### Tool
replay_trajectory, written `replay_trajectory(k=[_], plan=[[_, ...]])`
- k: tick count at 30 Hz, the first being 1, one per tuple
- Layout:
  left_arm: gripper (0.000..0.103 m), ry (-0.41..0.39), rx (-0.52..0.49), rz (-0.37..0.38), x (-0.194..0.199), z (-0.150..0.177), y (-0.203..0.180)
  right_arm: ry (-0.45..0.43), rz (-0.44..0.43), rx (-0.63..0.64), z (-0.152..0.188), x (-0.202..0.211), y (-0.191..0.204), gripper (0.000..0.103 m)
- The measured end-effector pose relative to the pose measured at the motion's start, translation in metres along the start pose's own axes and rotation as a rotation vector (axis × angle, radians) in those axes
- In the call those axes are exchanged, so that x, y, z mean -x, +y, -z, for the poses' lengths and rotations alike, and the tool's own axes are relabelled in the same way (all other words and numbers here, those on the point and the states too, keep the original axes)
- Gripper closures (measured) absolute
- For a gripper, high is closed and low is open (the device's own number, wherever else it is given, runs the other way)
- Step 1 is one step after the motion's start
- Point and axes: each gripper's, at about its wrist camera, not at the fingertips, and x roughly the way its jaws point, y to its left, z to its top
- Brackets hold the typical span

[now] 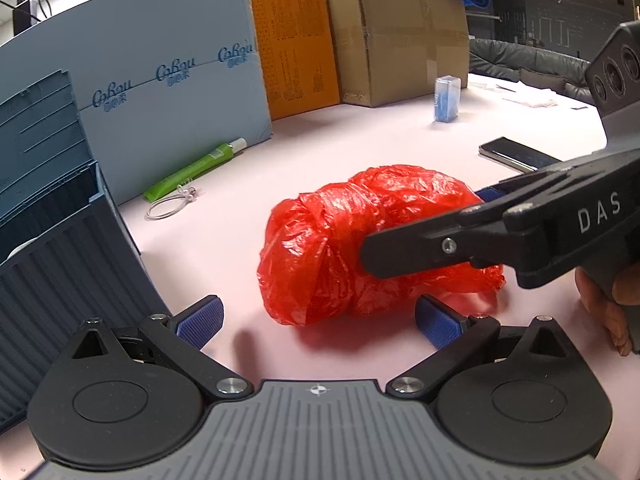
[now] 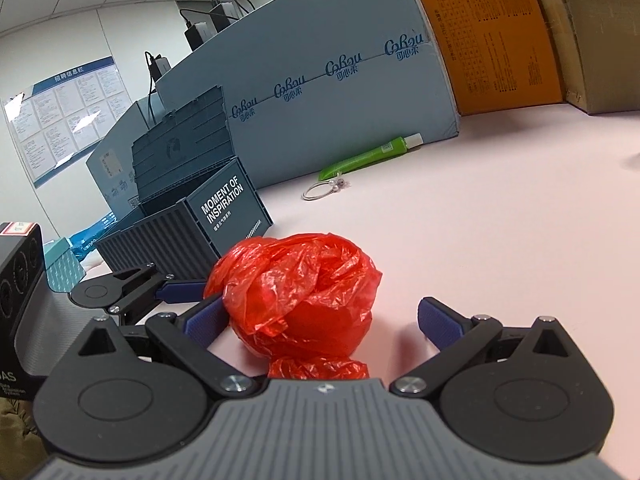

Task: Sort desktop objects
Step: 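Move the open left gripper toward the red plastic bag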

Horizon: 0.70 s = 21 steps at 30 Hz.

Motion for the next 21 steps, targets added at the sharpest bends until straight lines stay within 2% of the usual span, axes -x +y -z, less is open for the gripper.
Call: replay_trajectory(k=[7, 17, 21], plan=[[0.001, -0.024, 0.042, -0.025, 0.004, 0.001, 0.006, -0.009, -0.021, -0.008, 0.000, 0.002, -0.001, 0.001], [0.001, -0.052, 0.025, -0.014, 0.009, 0.001, 0.004, -0.022, -0.044, -0.032, 0.000, 0.005, -0.004, 0.001], [0.001, -0.085, 0.021, -0.004, 0.014, 0.002, 0.003, -0.028, -0.100, -0.040, 0.000, 0.007, -0.006, 0.001]])
